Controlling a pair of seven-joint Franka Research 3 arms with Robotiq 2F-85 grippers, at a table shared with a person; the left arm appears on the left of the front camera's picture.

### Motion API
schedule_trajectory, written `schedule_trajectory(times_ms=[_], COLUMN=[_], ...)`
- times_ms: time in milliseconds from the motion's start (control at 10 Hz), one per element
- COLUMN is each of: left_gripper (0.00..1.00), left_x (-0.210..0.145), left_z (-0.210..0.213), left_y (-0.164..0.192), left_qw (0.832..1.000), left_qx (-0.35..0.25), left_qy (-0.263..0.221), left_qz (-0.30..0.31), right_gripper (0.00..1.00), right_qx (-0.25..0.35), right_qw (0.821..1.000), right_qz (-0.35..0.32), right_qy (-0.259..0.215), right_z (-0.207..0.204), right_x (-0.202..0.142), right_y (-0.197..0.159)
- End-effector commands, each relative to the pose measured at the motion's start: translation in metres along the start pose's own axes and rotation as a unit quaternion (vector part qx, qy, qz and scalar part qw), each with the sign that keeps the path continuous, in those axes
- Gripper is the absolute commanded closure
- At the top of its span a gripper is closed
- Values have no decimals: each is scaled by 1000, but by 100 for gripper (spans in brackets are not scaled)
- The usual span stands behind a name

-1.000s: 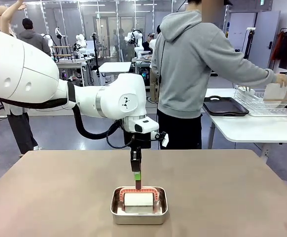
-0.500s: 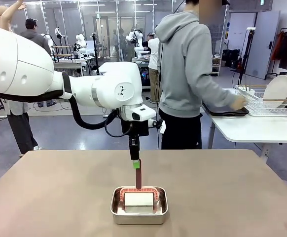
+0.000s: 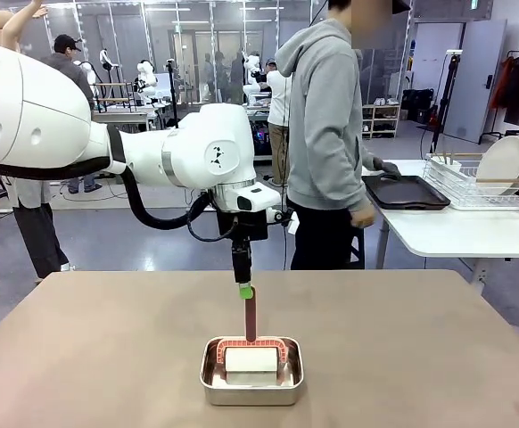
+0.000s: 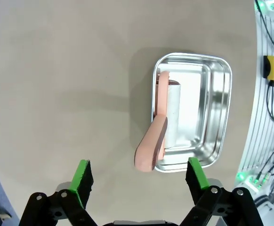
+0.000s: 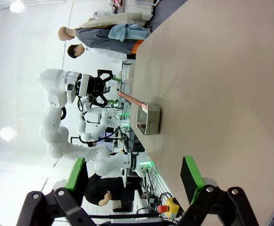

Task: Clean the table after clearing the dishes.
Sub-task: Place the Lint Roller back on top of the Airtight Container.

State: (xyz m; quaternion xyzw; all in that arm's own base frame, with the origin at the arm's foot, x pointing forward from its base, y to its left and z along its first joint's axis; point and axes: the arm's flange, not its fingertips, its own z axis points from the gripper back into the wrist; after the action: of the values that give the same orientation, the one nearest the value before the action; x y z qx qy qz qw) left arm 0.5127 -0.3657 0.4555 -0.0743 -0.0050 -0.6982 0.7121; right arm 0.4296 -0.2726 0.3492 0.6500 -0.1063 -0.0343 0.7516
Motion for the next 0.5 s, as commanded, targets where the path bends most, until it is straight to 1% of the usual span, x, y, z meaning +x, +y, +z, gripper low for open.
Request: schedule_trajectory(times_ms=[0,100,400], left_gripper=[0,0,0], left_x=[-8,0,0], left_z=[4,0,0], left_y=[-16,0,0], left_qw=[1000,1000,1000], left_qx=[-1,0,0], left_qy=[1,0,0], left_qz=[15,0,0], right_gripper=[0,0,0], right_qx=[2,2,2], right_qw=[1000,1000,1000], right_qz=[4,4,4], right_qy=[1,1,1], right_z=[-1,-1,-1], right_x=[-1,-1,-1], right_y=[5,5,5])
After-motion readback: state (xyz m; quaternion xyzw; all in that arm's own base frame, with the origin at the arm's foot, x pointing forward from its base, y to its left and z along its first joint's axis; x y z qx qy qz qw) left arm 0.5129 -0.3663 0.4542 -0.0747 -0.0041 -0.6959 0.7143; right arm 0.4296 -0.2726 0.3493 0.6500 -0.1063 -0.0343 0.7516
